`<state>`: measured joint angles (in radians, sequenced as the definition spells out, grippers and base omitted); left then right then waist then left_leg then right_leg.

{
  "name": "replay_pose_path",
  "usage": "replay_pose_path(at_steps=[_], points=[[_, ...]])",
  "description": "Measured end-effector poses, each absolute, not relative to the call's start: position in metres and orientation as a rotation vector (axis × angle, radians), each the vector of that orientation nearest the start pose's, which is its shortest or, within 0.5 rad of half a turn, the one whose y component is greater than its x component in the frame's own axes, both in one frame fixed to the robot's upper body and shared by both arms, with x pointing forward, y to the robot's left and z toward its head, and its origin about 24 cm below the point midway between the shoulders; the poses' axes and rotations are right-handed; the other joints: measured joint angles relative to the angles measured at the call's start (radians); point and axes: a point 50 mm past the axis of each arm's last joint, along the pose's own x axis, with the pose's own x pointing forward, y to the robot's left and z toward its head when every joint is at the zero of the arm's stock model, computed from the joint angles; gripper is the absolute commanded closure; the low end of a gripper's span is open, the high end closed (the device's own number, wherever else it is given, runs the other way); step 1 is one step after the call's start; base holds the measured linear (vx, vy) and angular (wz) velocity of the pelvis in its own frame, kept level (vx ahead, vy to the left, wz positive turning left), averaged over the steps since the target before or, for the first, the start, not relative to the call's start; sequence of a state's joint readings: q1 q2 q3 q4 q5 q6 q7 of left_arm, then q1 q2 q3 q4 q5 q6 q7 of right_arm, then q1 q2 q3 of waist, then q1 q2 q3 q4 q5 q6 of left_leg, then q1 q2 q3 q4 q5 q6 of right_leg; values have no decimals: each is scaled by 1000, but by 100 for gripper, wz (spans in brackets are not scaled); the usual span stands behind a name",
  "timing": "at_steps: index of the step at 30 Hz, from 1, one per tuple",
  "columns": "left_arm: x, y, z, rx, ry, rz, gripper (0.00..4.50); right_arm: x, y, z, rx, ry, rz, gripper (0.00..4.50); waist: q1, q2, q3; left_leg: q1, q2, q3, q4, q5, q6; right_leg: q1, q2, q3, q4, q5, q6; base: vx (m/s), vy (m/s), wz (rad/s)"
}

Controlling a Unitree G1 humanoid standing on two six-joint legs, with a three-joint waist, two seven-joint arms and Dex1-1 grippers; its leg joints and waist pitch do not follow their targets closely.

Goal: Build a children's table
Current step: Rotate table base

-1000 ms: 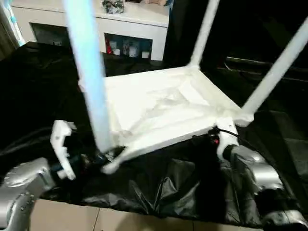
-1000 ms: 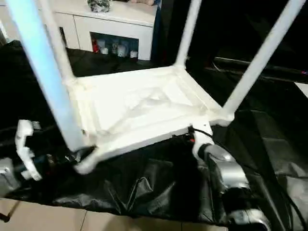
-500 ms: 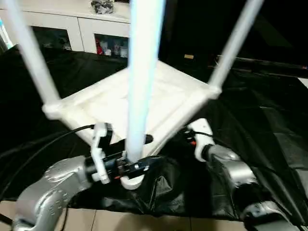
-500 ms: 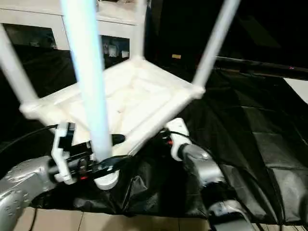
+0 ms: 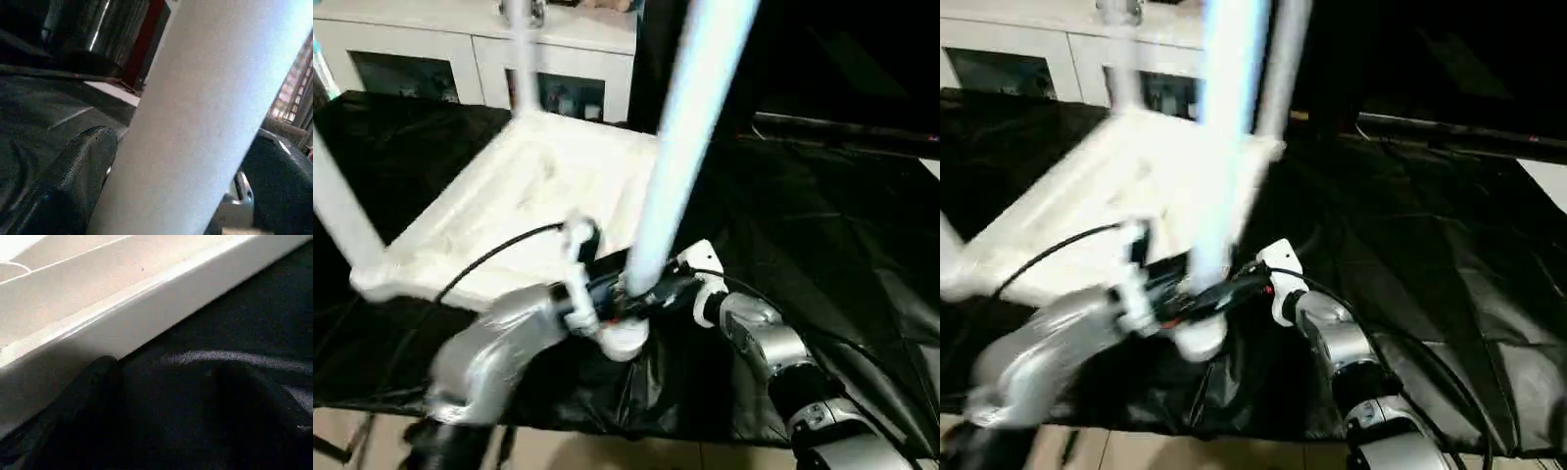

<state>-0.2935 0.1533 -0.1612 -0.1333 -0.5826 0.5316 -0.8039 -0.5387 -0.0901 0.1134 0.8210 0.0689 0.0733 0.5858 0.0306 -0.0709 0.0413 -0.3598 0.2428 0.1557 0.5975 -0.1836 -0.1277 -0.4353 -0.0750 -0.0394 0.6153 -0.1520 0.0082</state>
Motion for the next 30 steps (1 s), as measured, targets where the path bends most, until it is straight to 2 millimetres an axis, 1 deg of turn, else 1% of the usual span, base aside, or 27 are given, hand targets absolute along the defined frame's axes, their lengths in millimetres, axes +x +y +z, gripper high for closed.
replay_pose_path(at_steps=[1,3,6,8,11,12,15,16,19,20,22,24,26,29,30], points=[[265,64,111,-368,52,-1222,5,321,-102,-1,-19,407,721,74,3,1,0,0,0,0,0,0,0,0,0,0,0,0,0,0,0,0],[269,57,111,-334,41,-1216,5,322,-103,-1,-14,403,714,74,3,3,1,0,0,0,0,0,0,0,0,0,-1,1,-1,0,0,0],[270,50,111,-321,30,-1221,5,323,-108,0,-13,398,707,74,5,6,2,0,0,0,0,0,0,0,0,0,0,4,-6,0,0,0],[270,48,111,-299,19,-1214,5,324,-115,1,-21,395,698,74,7,11,3,0,0,0,0,0,0,0,0,0,-1,4,-7,0,0,0],[272,51,110,-239,22,-1210,5,325,-129,7,-50,363,711,74,12,27,7,-1,-1,0,0,0,0,0,-1,0,-2,5,-7,0,0,0],[273,55,108,-218,37,-1205,5,326,-136,11,-60,349,709,74,14,33,8,-1,-1,0,0,0,0,1,-2,0,-1,5,-7,0,0,0],[278,75,99,-137,82,-1192,5,325,-161,19,-88,323,706,74,21,45,7,-1,-1,0,0,0,0,0,-1,0,-1,5,-7,0,0,0],[279,82,98,-111,88,-1189,5,325,-165,21,-97,321,715,74,21,48,6,-1,-1,0,0,0,0,0,-1,0,-1,5,-7,0,0,0],[279,97,94,-33,123,-1222,5,322,-176,29,-130,301,758,74,19,52,5,0,-1,0,-1,0,0,0,-1,0,-1,5,-7,0,0,0],[280,106,91,-2,151,-1232,5,321,-181,33,-150,299,772,74,19,54,5,0,-1,0,-1,0,0,1,-1,0,-1,5,-7,0,0,0],[279,118,84,62,196,-1258,33,319,-191,37,-185,304,796,74,21,55,5,1,-1,0,0,0,0,1,-1,0,-1,5,-7,0,0,0],[280,127,78,128,229,-1278,53,316,-196,41,-216,311,839,74,23,55,5,1,-1,0,0,0,0,1,-1,0,-1,5,-7,0,0,0],[281,130,72,180,250,-1298,70,311,-196,43,-237,319,891,45,23,55,5,1,-1,0,0,0,0,1,-1,0,-1,4,-7,0,0,0],[286,136,67,283,284,-1329,90,305,-197,43,-262,347,959,33,26,58,6,3,-1,0,0,0,0,1,-1,0,-1,5,-8,0,0,0],[289,139,65,329,306,-1339,101,302,-198,43,-274,365,982,19,26,60,6,3,-1,0,0,0,0,1,-1,0,-1,5,-8,0,0,0]])
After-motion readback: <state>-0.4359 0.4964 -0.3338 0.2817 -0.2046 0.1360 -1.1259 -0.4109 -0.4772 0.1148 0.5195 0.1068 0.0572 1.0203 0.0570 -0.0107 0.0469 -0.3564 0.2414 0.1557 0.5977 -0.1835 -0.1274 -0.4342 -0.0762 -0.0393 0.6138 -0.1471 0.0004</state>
